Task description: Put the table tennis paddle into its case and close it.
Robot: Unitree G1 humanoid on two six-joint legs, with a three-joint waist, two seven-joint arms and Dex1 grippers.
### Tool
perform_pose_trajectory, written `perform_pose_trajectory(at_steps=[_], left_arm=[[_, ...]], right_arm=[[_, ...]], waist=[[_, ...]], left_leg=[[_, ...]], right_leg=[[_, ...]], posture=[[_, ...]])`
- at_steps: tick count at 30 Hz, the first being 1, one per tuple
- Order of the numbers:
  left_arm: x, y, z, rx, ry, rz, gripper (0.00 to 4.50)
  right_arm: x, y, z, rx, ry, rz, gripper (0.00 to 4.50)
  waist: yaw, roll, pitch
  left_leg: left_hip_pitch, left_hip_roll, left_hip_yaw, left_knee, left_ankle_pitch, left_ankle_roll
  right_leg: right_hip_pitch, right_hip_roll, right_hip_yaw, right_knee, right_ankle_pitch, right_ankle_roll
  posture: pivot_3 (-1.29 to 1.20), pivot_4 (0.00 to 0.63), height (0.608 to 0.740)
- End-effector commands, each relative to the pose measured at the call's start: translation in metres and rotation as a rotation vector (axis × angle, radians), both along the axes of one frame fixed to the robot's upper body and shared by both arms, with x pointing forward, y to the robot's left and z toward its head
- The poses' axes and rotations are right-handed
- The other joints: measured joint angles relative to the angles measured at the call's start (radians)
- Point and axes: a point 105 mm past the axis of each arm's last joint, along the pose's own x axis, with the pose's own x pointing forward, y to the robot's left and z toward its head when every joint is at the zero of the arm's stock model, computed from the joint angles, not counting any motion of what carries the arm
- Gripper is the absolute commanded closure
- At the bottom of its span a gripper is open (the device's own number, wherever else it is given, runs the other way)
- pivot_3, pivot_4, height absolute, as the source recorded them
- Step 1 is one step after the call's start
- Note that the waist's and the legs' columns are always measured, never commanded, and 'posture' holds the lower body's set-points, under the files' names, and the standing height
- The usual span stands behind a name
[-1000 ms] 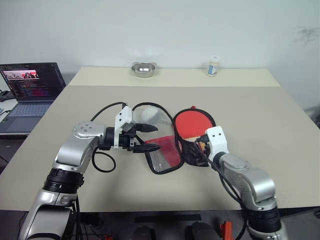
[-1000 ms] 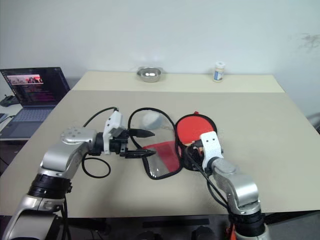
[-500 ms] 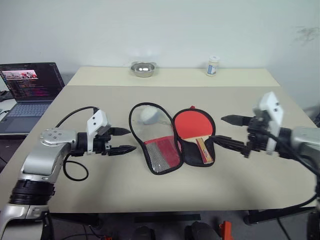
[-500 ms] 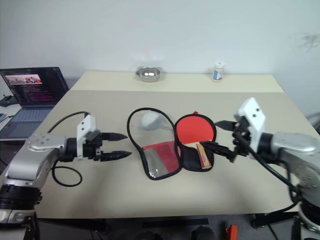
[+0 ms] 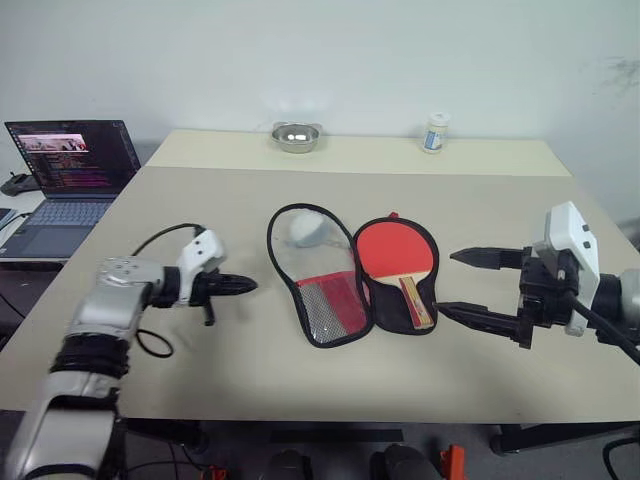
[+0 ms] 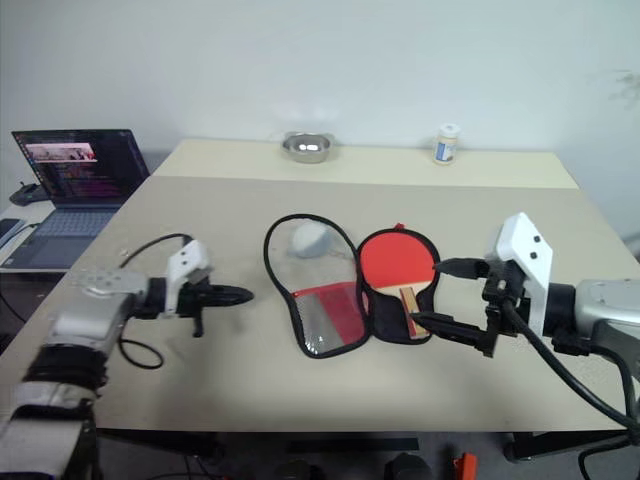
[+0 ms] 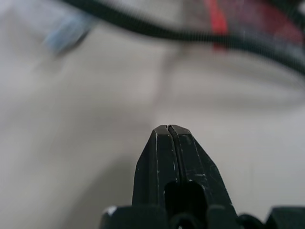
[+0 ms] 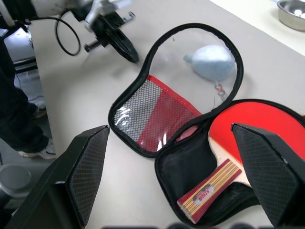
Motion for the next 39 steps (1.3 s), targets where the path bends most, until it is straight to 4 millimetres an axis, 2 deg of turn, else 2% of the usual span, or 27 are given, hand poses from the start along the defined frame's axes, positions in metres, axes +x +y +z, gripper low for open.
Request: perform_pose_trajectory(at_steps=[1, 3, 8, 11, 14, 17, 20, 22, 31, 39], left_arm=[[0.006, -0.043, 0.030, -0.177, -0.015, -0.107, 4.46], [0.005, -0.078, 0.050, -0.294, -0.025, -0.194, 4.46], [-0.009, -0.141, 0.095, -0.483, -0.036, -0.358, 4.46], [-0.013, -0.165, 0.095, -0.479, -0.033, -0.419, 4.46], [-0.008, -0.173, 0.083, -0.435, -0.043, -0.418, 4.46], [-0.005, -0.169, 0.078, -0.410, -0.062, -0.412, 4.46], [-0.007, -0.154, 0.077, -0.382, -0.098, -0.415, 4.46], [-0.010, -0.141, 0.077, -0.363, -0.111, -0.411, 4.46], [-0.027, -0.093, 0.095, -0.329, -0.165, -0.336, 4.46], [-0.032, -0.083, 0.104, -0.319, -0.196, -0.280, 4.46]], right_arm=[[-0.003, -0.002, 0.009, -0.019, -0.064, 0.000, 0.00], [-0.002, -0.007, 0.011, -0.024, -0.068, -0.023, 0.00], [0.003, -0.025, 0.013, -0.026, -0.039, -0.126, 0.00], [0.006, -0.031, 0.014, -0.036, -0.047, -0.153, 0.00], [0.009, -0.032, 0.010, -0.058, -0.053, -0.161, 0.00], [0.016, -0.035, 0.002, -0.044, -0.028, -0.197, 0.00], [0.042, -0.046, -0.010, 0.007, -0.002, -0.326, 0.00], [0.054, -0.046, -0.021, 0.009, 0.024, -0.369, 0.00], [0.113, -0.045, -0.072, 0.090, 0.152, -0.573, 0.00], [0.128, -0.030, -0.110, 0.078, 0.252, -0.585, 0.00]], waist=[[0.000, 0.000, 0.000], [0.001, 0.000, 0.000], [0.002, -0.001, 0.000], [-0.002, 0.000, 0.000], [-0.002, 0.000, 0.000], [-0.005, 0.000, 0.000], [-0.010, 0.000, 0.000], [-0.016, 0.000, 0.000], [-0.025, 0.000, 0.000], [-0.022, 0.000, 0.000]], left_leg=[[0.000, 0.000, 0.000, 0.000, 0.000, 0.000], [-0.001, 0.000, -0.001, 0.001, 0.000, 0.000], [-0.004, -0.001, -0.004, 0.003, 0.000, 0.000], [-0.003, -0.002, -0.004, 0.003, 0.000, 0.000], [-0.001, -0.001, -0.004, 0.002, 0.000, 0.000], [0.001, -0.001, -0.005, 0.002, 0.000, 0.000], [0.002, 0.000, -0.005, 0.002, 0.000, 0.000], [0.002, -0.001, -0.003, 0.002, 0.000, 0.000], [0.001, -0.001, -0.002, 0.002, 0.000, 0.000], [0.001, -0.001, -0.002, 0.002, 0.000, 0.000]], right_leg=[[0.000, 0.000, 0.000, 0.000, 0.000, 0.000], [0.000, 0.001, -0.001, 0.000, 0.000, 0.000], [0.000, 0.002, -0.002, 0.000, 0.000, 0.001], [0.000, 0.002, -0.002, 0.000, 0.000, 0.001], [0.001, 0.004, -0.001, 0.001, 0.000, 0.001], [0.001, 0.004, -0.001, 0.003, 0.000, 0.001], [0.002, 0.004, -0.001, 0.003, 0.000, 0.001], [0.002, 0.004, 0.000, 0.004, 0.000, 0.001], [0.001, 0.003, 0.000, 0.003, 0.000, 0.001], [0.001, 0.003, 0.000, 0.003, 0.000, 0.001]], posture=[[0.00, 0.150, 0.740], [0.00, 0.150, 0.740], [0.00, 0.150, 0.740], [0.00, 0.150, 0.740], [0.00, 0.150, 0.740], [0.00, 0.150, 0.740], [0.00, 0.150, 0.740], [0.00, 0.150, 0.740], [0.00, 0.150, 0.740], [0.00, 0.150, 0.740]])
